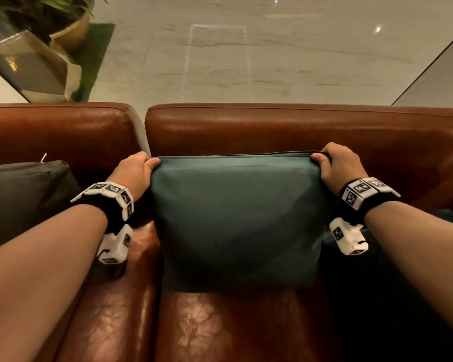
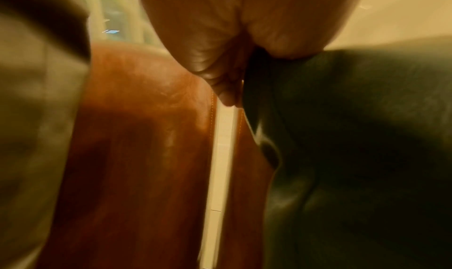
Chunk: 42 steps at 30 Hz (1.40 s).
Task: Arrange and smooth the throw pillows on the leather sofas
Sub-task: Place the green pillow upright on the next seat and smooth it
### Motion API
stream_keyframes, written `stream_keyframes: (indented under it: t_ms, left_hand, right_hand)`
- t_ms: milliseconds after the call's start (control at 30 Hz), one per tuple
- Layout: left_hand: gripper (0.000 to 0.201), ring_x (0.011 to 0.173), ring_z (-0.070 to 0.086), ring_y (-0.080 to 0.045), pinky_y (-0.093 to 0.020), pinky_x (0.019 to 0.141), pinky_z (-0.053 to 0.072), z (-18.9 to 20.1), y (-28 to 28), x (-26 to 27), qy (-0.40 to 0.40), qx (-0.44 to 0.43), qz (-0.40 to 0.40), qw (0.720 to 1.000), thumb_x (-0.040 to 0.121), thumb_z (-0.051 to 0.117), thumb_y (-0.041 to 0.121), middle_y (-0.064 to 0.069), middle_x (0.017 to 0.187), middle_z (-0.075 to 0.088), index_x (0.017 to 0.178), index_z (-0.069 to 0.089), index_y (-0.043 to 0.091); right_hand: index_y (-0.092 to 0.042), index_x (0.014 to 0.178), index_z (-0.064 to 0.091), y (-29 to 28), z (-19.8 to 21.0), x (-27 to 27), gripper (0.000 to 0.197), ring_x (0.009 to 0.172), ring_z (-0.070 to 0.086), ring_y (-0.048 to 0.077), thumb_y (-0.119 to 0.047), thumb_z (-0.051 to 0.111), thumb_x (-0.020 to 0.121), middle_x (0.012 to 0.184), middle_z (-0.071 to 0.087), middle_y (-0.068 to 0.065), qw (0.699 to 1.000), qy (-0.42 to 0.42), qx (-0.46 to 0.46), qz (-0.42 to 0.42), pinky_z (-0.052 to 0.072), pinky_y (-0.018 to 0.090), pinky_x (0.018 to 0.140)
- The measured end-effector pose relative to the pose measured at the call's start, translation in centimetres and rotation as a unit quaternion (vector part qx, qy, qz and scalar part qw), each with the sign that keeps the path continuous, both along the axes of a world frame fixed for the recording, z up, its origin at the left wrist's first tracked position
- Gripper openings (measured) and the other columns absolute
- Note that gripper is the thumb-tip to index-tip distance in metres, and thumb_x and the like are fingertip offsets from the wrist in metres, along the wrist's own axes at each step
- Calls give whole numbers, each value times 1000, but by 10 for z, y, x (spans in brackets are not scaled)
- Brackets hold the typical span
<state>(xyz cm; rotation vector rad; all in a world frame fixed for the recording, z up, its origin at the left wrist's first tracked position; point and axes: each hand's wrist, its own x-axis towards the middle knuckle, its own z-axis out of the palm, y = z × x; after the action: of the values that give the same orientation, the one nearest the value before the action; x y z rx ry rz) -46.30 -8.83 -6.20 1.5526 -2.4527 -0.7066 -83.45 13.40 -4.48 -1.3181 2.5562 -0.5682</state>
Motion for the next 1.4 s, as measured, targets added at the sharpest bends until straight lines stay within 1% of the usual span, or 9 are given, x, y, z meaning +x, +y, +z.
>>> stream_keyframes:
  t_ms: [300, 467, 567, 633, 967, 1067, 1167, 1267, 1400]
  left_hand:
    - [21, 89, 62, -22, -32, 78, 39, 0, 2, 23, 54, 42, -54, 996, 101, 49, 33, 2, 85, 67, 85, 62, 28]
    - [35, 114, 54, -37, -46, 100, 41, 18, 24, -34, -26, -160, -54, 985, 92, 50, 28, -16, 122, 60, 122, 59, 11]
    - [55, 134, 43, -27, -44, 116, 27, 15, 77, -87, -44, -142, -210, 966, 95, 37, 41, -8, 144, 49, 144, 42, 15]
    - [56, 142, 33, -22, -42, 120, 14, 4, 92, -110, -77, -101, -193, 973, 99, 33, 43, -2, 152, 41, 149, 34, 17]
    - [22, 112, 49, -25, -42, 96, 30, 9, 69, -119, -41, -93, -106, 989, 97, 50, 42, -1, 108, 59, 103, 62, 25]
    - [36, 104, 55, -30, -45, 91, 36, -3, 53, -79, -83, -163, -123, 975, 99, 33, 47, -3, 105, 61, 106, 62, 27]
    - [51, 97, 59, -36, -48, 86, 41, -11, 23, -21, -157, -205, -89, 962, 93, 25, 51, -11, 101, 66, 98, 64, 18]
    - [43, 121, 49, -37, -53, 108, 31, -8, 12, -4, -129, -217, -39, 967, 96, 41, 44, -13, 129, 59, 118, 62, 13]
    - [58, 148, 21, -33, -51, 120, 13, -11, 107, -45, 4, -244, -134, 960, 95, 42, 36, -8, 158, 31, 148, 36, 13]
  right_hand:
    - [-10, 96, 67, 20, 3, -6, 18, 97, 61, 34, -25, 58, 97, 98, 68, 15, 999, -15, -14, -33, 40, 30, 81]
    - [-10, 113, 66, -20, 20, 42, 26, 111, 56, 35, -23, 52, 97, 117, 65, 14, 994, 99, -42, 30, 42, 42, 97]
    - [-18, 138, 51, -40, 4, 112, 42, 132, 45, 24, -35, 41, 101, 141, 52, 4, 984, 57, 6, 169, 25, 45, 115]
    - [-23, 143, 44, -53, -5, 130, 46, 135, 42, 21, -41, 36, 102, 143, 50, 0, 988, 59, 53, 130, 19, 45, 115]
    - [-30, 107, 72, -62, -1, 116, 25, 107, 52, 21, -44, 58, 93, 106, 60, -1, 993, 62, -32, 97, 34, 37, 94]
    - [-29, 127, 61, -33, -16, 84, 44, 123, 51, 25, -48, 33, 99, 127, 59, 1, 979, 132, 22, 155, 28, 42, 109]
    - [-32, 153, 25, 6, -28, 33, 60, 149, 19, 22, -46, 7, 98, 159, 30, -7, 958, 196, 153, 145, 5, 46, 121]
    - [-29, 156, 14, 15, -22, 23, 59, 152, 3, 21, -44, 7, 100, 164, 16, -8, 964, 194, 165, 80, -3, 46, 122]
    - [-12, 153, 30, 22, -21, 115, 61, 150, 18, 27, -39, 28, 97, 160, 29, 6, 981, 154, -13, 120, 13, 49, 121]
